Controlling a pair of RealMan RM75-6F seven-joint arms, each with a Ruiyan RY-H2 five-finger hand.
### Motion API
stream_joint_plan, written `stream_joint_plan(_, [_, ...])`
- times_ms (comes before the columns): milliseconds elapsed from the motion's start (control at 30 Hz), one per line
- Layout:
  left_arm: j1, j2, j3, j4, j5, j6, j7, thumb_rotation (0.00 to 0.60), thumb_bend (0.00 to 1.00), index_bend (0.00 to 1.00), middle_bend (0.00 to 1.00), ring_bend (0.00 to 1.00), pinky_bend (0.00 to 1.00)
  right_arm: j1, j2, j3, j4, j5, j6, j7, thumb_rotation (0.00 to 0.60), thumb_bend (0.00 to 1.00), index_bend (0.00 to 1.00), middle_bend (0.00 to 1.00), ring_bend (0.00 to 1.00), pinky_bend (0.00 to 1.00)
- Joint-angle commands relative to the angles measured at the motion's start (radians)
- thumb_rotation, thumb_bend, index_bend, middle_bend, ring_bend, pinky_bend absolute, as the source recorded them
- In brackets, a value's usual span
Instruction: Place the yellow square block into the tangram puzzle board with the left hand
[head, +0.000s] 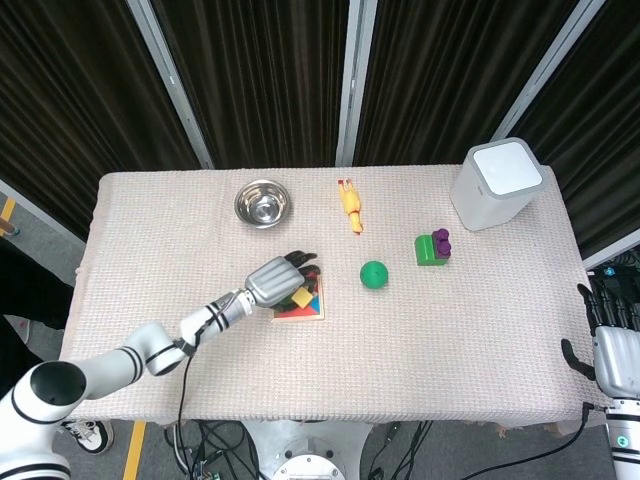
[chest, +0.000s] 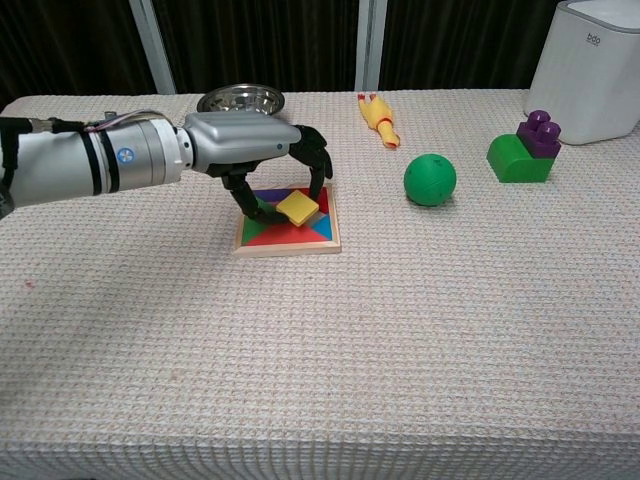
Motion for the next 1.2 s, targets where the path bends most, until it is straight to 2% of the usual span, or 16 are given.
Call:
stream_joint_plan(33, [-0.017,-0.019,0.006,0.033,-0.002,-0.004,-0.024,0.600,0.32,0.48,0.20,0.04,0.13,0.000,0.000,0.000,0.001,0.000,-0.001,0.001,0.600,0.27,0.00,0.00,0.00,0.00])
stream_joint_plan(467, [-0.045,-0.070,0.046,0.154,-0.004,-0.002,-0.075,0.600,0.32,0.50,0.20,0.04,0.13,-0.002,0.000,0.002,0.014,0.007,-0.004,0.015,0.600,0.27,0.00,0.00,0.00,0.00])
stream_joint_plan(1200, [-0.061,-0.098,0.075,0.198,-0.010,0.029,-0.100,0.600,0.32,0.50,0.20,0.04,0.13,-0.001,0.003,0.002,0.008,0.006,-0.005,0.013,0.600,0.27,0.00,0.00,0.00,0.00])
